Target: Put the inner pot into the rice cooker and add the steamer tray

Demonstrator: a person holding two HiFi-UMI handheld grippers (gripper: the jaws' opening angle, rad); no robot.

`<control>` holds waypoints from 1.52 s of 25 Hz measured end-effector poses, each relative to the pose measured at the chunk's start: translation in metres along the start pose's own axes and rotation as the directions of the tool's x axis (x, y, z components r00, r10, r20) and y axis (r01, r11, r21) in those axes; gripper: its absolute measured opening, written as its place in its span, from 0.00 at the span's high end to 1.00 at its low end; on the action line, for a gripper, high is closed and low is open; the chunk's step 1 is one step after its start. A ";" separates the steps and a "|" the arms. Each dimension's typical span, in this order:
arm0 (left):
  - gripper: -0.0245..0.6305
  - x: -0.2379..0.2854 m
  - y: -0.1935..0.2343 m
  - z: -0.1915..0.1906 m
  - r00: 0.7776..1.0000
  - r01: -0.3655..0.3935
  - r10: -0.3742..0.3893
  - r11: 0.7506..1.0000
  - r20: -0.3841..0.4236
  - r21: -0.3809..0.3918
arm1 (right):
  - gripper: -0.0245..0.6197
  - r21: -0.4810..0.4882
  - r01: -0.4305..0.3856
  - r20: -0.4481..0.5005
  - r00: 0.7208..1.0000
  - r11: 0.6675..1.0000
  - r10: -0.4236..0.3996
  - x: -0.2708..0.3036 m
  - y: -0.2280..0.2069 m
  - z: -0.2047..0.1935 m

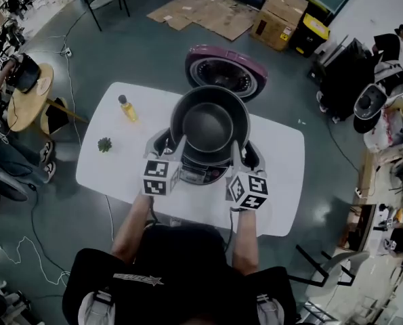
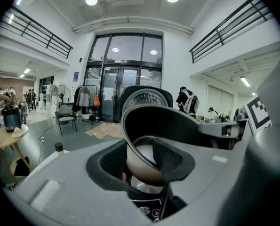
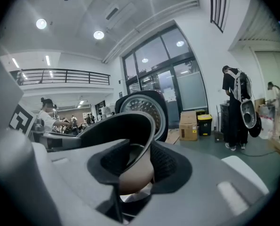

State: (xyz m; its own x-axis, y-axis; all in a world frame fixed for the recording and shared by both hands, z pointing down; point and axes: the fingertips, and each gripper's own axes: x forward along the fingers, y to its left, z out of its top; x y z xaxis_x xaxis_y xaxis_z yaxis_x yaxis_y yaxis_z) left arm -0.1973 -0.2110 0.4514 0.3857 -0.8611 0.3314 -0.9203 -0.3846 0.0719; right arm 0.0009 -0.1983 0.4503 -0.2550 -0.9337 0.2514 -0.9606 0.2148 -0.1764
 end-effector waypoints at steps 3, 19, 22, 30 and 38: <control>0.69 0.005 0.006 -0.009 1.000 0.008 -0.009 1.000 -0.019 -0.003 | 0.75 0.006 0.013 -0.016 1.000 1.000 -0.013 0.005 0.002 -0.009; 0.69 0.033 0.016 -0.047 0.993 0.040 -0.039 0.999 -0.114 0.003 | 0.75 0.031 0.074 -0.130 0.989 0.997 -0.069 0.025 -0.008 -0.053; 0.69 0.037 0.019 -0.053 0.990 0.036 -0.036 0.999 -0.133 -0.001 | 0.75 0.034 0.078 -0.152 0.986 0.996 -0.072 0.030 -0.008 -0.059; 0.69 0.054 0.020 -0.069 0.977 0.038 -0.040 0.999 -0.209 -0.015 | 0.75 0.051 0.082 -0.225 0.972 0.995 -0.069 0.044 -0.016 -0.079; 0.69 0.068 0.025 -0.088 0.959 0.034 -0.032 0.999 -0.282 -0.001 | 0.75 0.067 0.073 -0.305 0.951 0.995 -0.049 0.055 -0.021 -0.097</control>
State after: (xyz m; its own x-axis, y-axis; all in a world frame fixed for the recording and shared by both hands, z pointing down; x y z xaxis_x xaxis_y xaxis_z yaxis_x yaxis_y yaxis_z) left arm -0.1999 -0.2497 0.5585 0.3812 -0.7193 0.5808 -0.9069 -0.4131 0.0836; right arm -0.0039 -0.2265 0.5602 -0.2290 -0.8114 0.5378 -0.9670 0.1263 -0.2212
